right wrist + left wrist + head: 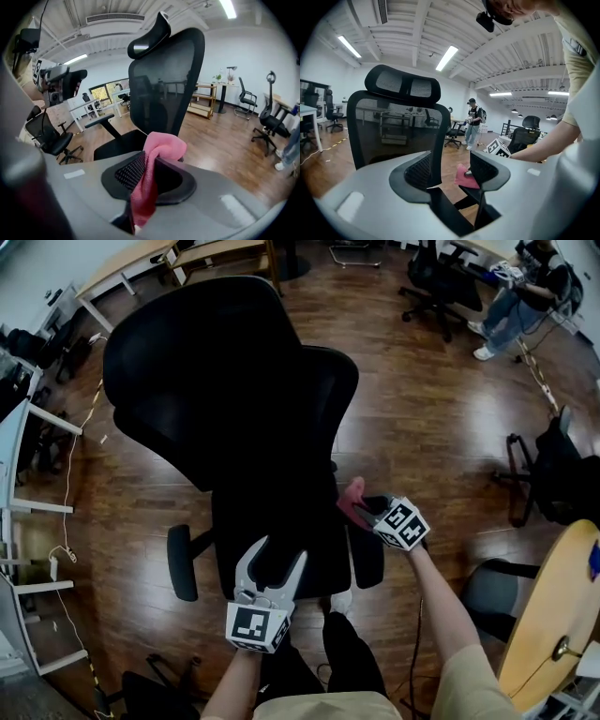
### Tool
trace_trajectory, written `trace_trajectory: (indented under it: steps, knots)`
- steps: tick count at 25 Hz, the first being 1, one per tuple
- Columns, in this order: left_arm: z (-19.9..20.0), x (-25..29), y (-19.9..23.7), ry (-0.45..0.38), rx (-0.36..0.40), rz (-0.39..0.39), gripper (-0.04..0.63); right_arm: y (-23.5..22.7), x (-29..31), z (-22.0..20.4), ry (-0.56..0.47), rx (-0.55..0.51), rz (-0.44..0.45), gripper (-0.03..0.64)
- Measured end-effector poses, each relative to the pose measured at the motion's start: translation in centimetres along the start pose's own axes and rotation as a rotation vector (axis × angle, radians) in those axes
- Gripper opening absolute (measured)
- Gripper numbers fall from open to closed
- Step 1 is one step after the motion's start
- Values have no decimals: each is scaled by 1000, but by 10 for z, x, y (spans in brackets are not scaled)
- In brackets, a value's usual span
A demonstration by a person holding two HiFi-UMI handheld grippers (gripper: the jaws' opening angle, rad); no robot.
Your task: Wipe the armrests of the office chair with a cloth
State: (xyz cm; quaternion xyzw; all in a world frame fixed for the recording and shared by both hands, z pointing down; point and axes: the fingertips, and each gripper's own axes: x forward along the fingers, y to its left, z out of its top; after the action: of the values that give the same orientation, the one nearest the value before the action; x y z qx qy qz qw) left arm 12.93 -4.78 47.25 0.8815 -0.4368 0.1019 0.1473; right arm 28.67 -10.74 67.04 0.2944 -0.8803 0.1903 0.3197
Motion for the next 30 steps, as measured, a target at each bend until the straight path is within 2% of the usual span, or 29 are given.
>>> trace_trajectory:
  steps: [4, 8, 15, 19, 21, 22, 25, 28, 30]
  knots:
    - [-16, 11, 4, 1, -9, 0, 239, 5, 11, -16, 69, -33, 50, 66]
    - [-21, 22, -1, 6, -10, -25, 238, 49, 2, -42, 72, -34, 108, 66]
    - [-21, 27, -2, -14, -30, -52, 238, 150, -39, -109, 63, 121, 195, 67]
    - [-21, 30, -2, -8, -42, -46, 235, 176, -53, -126, 38, 203, 287, 67]
    - [-23, 26, -1, -2, -56, -40, 233, 168, -58, -113, -21, 234, 306, 67]
    - [-26, 23, 0, 1, -61, -37, 233, 154, -60, -99, -70, 243, 288, 67]
    - [-35, 18, 4, 10, -69, -18, 233, 83, -54, -48, -176, 246, 173, 66]
    - [-44, 11, 7, 35, -64, 3, 233, 18, -30, -18, -147, 215, 65, 66]
    - [-49, 7, 9, 44, -58, 13, 232, -8, -8, -16, -89, 210, 37, 66]
